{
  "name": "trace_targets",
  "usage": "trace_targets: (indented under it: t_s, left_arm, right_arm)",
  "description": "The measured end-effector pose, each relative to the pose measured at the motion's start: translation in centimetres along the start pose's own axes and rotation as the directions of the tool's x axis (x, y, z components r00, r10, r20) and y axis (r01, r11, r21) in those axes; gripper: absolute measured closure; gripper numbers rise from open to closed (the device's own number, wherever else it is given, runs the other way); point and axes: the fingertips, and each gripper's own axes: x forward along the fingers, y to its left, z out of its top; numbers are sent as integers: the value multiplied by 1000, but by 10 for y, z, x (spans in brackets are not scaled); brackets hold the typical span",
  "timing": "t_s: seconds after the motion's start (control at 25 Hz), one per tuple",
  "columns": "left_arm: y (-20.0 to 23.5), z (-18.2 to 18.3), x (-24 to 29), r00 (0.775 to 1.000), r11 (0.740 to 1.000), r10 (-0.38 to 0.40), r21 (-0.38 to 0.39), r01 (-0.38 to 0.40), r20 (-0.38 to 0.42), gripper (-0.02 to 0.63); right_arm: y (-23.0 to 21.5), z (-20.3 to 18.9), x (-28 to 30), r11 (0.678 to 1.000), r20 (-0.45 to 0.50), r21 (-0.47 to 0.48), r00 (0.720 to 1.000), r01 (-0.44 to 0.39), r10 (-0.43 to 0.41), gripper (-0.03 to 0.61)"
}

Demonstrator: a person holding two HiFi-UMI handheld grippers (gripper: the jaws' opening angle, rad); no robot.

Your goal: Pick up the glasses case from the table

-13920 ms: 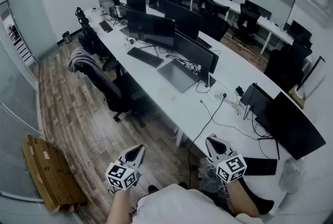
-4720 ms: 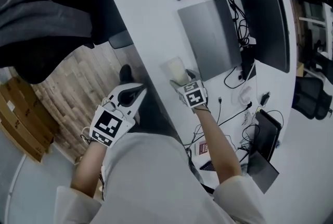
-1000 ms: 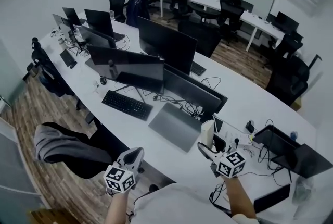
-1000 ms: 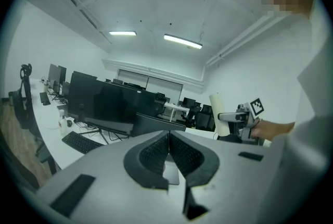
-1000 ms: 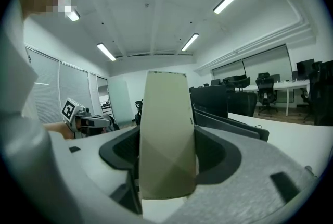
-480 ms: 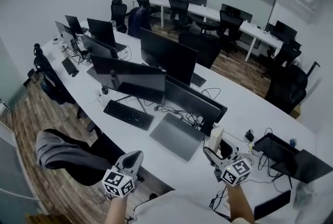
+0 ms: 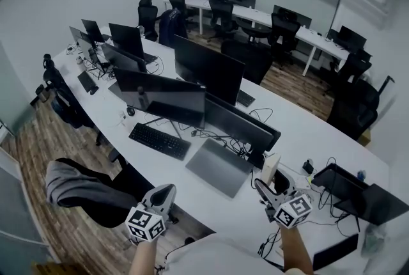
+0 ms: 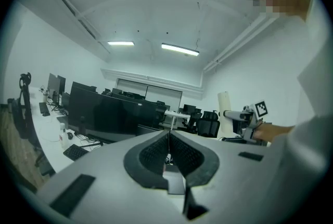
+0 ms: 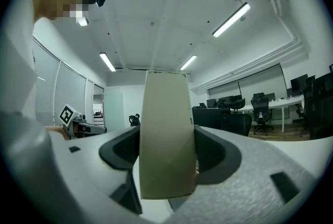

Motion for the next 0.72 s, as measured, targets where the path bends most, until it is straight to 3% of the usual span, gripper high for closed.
trace_targets:
  t_s: [0.72]
  left_arm:
    - [4, -4, -4, 1000, 1000, 23, 3, -23, 4, 604]
  right_arm:
    - [4, -4, -1, 1000, -11, -20, 1000, 8, -8, 267]
